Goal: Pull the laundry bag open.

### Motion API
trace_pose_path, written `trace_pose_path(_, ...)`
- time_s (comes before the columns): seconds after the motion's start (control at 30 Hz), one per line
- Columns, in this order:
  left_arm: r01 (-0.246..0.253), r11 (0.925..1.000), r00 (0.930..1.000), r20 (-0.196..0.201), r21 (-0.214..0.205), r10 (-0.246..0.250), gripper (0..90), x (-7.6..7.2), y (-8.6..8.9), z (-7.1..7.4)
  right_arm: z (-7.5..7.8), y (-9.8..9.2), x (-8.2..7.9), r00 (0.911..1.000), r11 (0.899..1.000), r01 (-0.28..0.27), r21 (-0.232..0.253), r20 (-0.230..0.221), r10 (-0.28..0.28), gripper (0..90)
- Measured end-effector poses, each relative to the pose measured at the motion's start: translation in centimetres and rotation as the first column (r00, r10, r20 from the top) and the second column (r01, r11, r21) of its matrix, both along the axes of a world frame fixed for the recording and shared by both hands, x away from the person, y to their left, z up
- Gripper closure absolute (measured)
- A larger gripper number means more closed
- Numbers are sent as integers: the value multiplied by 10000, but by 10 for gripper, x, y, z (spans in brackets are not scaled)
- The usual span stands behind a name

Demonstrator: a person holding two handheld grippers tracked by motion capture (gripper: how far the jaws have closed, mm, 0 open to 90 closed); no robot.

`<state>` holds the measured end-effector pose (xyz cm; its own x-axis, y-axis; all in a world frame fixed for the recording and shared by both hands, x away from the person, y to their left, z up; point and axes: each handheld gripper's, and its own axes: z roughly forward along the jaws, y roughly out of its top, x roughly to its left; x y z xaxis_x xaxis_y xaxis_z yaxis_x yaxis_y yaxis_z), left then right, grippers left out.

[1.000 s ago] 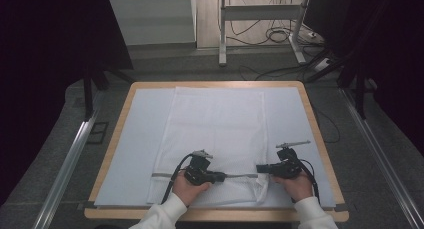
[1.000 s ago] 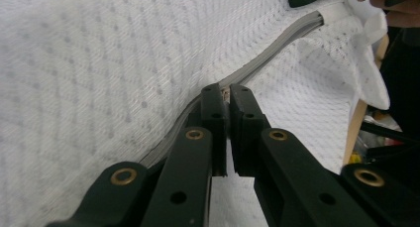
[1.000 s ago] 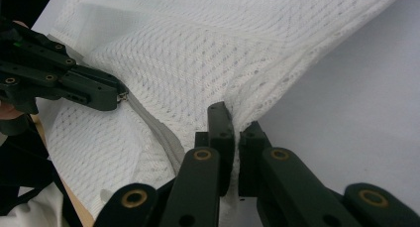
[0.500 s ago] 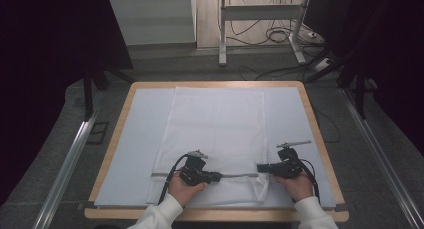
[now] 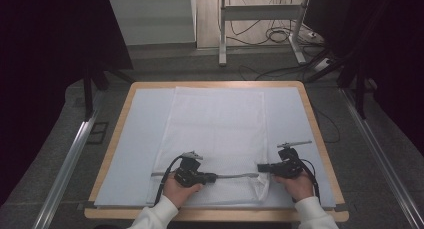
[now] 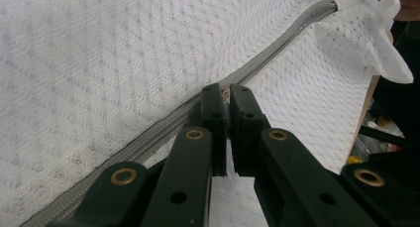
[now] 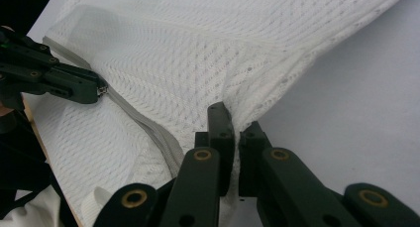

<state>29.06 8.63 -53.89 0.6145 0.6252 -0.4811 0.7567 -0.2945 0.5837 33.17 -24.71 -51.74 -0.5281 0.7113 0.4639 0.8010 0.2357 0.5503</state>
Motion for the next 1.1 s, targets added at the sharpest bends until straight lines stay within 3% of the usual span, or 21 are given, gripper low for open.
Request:
trace_pose_path(0.53, -667, 9978, 9978, 33, 15, 667, 869, -1, 23, 1, 1, -2, 0, 9999, 9996, 68, -291, 101, -65, 873)
trace_pose_path(1.1, -1013, 9948, 9948, -49, 43, 1013, 868, -7, 47, 0, -1, -3, -1, 10000, 9997, 51, -237, 63, -50, 873)
